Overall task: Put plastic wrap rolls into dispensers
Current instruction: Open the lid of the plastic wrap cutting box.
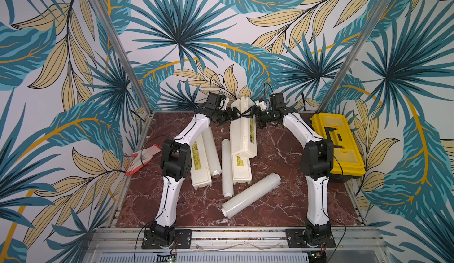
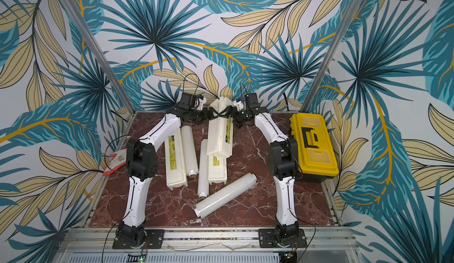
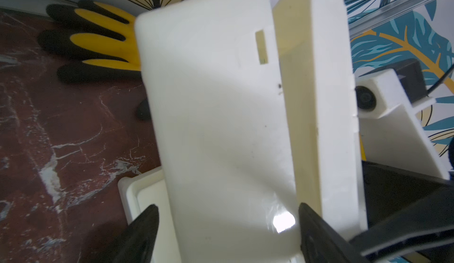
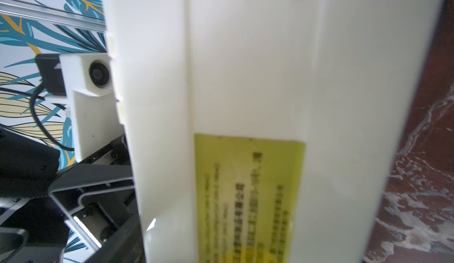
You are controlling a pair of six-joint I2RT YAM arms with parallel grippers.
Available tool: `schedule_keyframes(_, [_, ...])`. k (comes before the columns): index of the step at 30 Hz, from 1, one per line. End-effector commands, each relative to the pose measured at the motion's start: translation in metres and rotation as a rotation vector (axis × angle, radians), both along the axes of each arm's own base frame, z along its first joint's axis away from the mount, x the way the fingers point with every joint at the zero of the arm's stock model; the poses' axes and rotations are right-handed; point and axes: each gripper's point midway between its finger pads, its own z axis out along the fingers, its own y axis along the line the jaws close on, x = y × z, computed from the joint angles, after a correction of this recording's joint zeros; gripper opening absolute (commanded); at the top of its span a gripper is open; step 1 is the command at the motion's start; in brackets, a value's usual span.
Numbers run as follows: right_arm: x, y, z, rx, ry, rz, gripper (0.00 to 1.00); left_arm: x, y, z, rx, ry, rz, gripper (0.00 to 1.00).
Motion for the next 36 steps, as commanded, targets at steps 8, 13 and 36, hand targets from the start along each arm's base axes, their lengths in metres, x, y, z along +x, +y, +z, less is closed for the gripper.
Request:
schedule_keyframes(8, [-0.014, 0.019, 0.052, 0.052, -0.118, 0.123, 0.52, 0.001, 0.029, -0.044, 0.165, 0.053, 0.044, 0.67])
schedule_keyframes(13, [-0.014, 0.018, 0.049, 0.056, -0.104, 0.126, 0.52, 0.0, 0.029, -0.048, 0.143, 0.076, 0.039, 0.68])
schedule_keyframes(36, [-0.027, 0.032, 0.034, 0.096, -0.185, 0.276, 0.51, 0.032, 0.049, -0.014, -0.021, 0.063, 0.139, 1.0])
